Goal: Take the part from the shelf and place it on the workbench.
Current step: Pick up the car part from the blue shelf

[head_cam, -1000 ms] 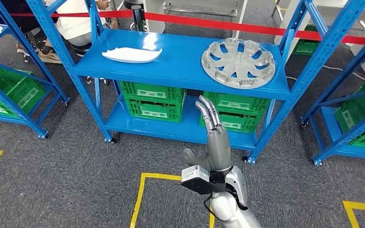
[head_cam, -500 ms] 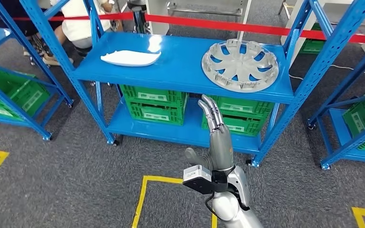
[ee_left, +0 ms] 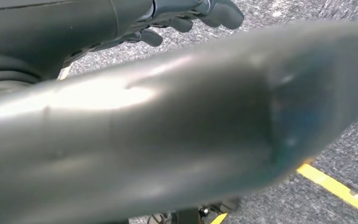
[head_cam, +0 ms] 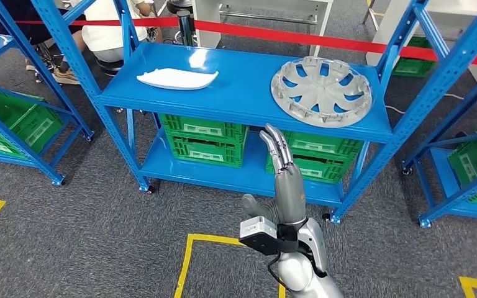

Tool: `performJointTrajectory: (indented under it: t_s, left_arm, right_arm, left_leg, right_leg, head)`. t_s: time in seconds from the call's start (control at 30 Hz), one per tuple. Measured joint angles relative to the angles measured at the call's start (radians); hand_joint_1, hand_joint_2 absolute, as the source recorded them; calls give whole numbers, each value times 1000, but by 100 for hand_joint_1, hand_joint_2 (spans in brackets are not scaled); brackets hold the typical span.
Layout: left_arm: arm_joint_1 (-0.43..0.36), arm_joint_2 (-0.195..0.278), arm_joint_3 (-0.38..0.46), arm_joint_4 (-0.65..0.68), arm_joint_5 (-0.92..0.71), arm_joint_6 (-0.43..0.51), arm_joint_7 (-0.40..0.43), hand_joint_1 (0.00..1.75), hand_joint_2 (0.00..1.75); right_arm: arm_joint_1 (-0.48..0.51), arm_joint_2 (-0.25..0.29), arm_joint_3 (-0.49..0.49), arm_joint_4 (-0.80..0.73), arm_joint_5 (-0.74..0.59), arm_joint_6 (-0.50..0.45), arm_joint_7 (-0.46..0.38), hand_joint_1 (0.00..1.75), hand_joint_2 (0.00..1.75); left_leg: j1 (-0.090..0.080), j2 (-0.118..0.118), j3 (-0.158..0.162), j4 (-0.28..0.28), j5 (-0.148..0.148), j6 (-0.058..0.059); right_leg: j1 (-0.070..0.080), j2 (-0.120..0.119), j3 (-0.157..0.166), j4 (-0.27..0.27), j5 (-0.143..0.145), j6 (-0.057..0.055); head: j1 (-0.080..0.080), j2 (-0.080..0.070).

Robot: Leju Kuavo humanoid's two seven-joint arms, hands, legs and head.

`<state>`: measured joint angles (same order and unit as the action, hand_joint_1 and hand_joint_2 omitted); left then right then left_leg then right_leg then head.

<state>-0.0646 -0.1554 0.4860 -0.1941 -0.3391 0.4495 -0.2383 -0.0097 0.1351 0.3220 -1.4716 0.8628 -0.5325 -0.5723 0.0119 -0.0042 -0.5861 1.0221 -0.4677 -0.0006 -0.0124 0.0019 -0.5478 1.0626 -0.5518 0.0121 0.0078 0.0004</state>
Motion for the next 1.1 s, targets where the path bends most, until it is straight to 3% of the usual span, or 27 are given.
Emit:
performJointTrajectory:
  t_s: [0.1, 0.13, 0.17, 0.2, 0.27, 0.33, 0.43, 0.5, 0.53, 0.6, 0.63, 0.67, 0.7, 0.77, 0.83, 0.97, 1.03, 1.1]
  left_arm:
    - [-2, -1, 0, 0, -2, -4, -6, 0, 0]
    - [-2, -1, 0, 0, -2, -5, -7, 0, 0]
    - [-2, -1, 0, 0, -2, -5, -8, 0, 0]
    - [-2, -1, 0, 0, -2, -5, -9, 0, 0]
    - [-3, -2, 0, 0, -3, -5, -11, 0, 0]
    - [-4, -3, 0, 0, -4, -6, -12, 0, 0]
    - [-6, -3, 0, -1, -5, -7, -12, 0, 0]
    - [-6, -2, 0, -1, -5, -8, -12, 0, 0]
    - [-6, -2, 0, -2, -5, -8, -13, 0, 0]
    - [-4, -2, 0, -1, -5, -8, -12, 0, 0]
    - [-1, -2, 0, -1, -5, -8, -11, 0, 0]
    - [1, -2, 0, 0, -5, -8, -10, 0, 0]
    - [4, -2, 0, 0, -5, -8, -9, 0, 0]
    - [6, -1, 0, 0, -5, -8, -7, 0, 0]
    - [6, -1, 0, 0, -6, -7, -6, 0, 0]
    - [7, -1, 0, 0, -7, -6, -4, 0, 0]
    - [7, 0, 0, 0, -9, -5, -4, 0, 0]
    - [7, 0, 0, 0, -12, -5, -4, 0, 0]
  right_arm:
    - [5, 0, 0, -3, 5, 3, -3, 0, 0]
    - [8, -1, -1, -2, 5, 4, -3, 0, 0]
    - [9, -1, -1, -2, 6, 4, -3, 0, 0]
    - [10, -1, -2, -2, 6, 4, -4, 0, 0]
    - [9, -1, -2, -2, 6, 5, -5, 0, 0]
    - [8, -1, -3, -2, 7, 5, -6, 0, 0]
    - [8, 0, -3, -3, 8, 6, -7, 0, 0]
    - [7, 0, -3, -3, 8, 7, -8, 0, 0]
    - [6, 1, -3, -3, 8, 8, -9, 0, 0]
    - [5, 1, -3, -3, 8, 9, -10, 0, 0]
    - [5, 1, -3, -3, 9, 10, -11, 0, 0]
    - [6, 1, -3, -2, 9, 10, -12, 0, 0]
    - [6, 1, -3, -2, 9, 12, -12, 0, 0]
    - [6, 2, -3, -2, 9, 15, -13, 0, 0]
    - [4, 2, -3, -3, 9, 18, -15, 0, 0]
    - [2, 3, -3, -3, 9, 26, -17, 0, 0]
    - [-2, 3, -3, -3, 10, 30, -18, 0, 0]
    - [-6, 2, -3, -3, 11, 33, -18, 0, 0]
  left_leg:
    - [0, 0, 6, -1, -9, 13]
    - [-1, 0, 8, 0, -12, 14]
    - [-2, -1, 12, 0, -17, 13]
    - [-2, -3, 19, 1, -22, 12]
    - [-3, -5, 32, 3, -33, 7]
    - [-5, -6, 38, 4, -44, -3]
    - [-5, -5, 46, -3, -53, -23]
    - [-5, -3, 41, 26, -71, -34]
    - [-4, -2, 20, 70, -91, -38]
    - [-2, -1, -60, 207, -140, -45]
    - [-2, -1, -99, 263, -150, -47]
    - [-1, -1, -124, 287, -140, -48]
    - [-1, -1, -128, 270, -108, -48]
    - [-2, 0, -89, 142, -10, -42]
    - [-6, 1, -43, 34, 35, -32]
    - [-7, -2, -19, 7, 15, -3]
    - [-4, -3, -1, 0, 6, 11]
    - [-4, -3, 12, -2, -7, 17]
  right_leg:
    - [-1, 0, -109, 195, -76, 7]
    - [-1, 0, -142, 242, -83, 8]
    - [0, 0, -158, 254, -68, 6]
    - [0, 0, -153, 222, -34, 4]
    - [1, 0, -98, 84, 49, -5]
    - [6, 0, -56, -11, 78, -14]
    - [8, 2, -43, -31, 68, -30]
    - [3, 2, -24, -41, 65, -43]
    - [1, 1, -14, -44, 61, -49]
    - [1, -2, 1, -45, 48, -55]
    - [1, -1, 8, -45, 41, -56]
    - [1, 0, 17, -45, 33, -55]
    - [1, 1, 29, -45, 25, -53]
    - [0, 2, 55, -45, 4, -47]
    - [3, 3, 71, -46, -16, -36]
    - [6, 3, 77, -25, -14, -14]
    - [5, 2, 30, 58, -25, -7]
    - [4, 2, -58, 178, -68, -1]
  head:
    - [4, 0]
    - [4, 0]
    - [4, 0]
    - [4, 0]
    - [4, 0]
    - [4, 0]
    - [4, 0]
    - [0, 0]
    - [-2, 0]
    - [-5, 0]
    - [-5, 0]
    - [-5, 0]
    - [-6, 0]
    - [-6, 0]
    - [-7, 0]
    - [-4, 0]
    - [0, 0]
    - [3, 0]
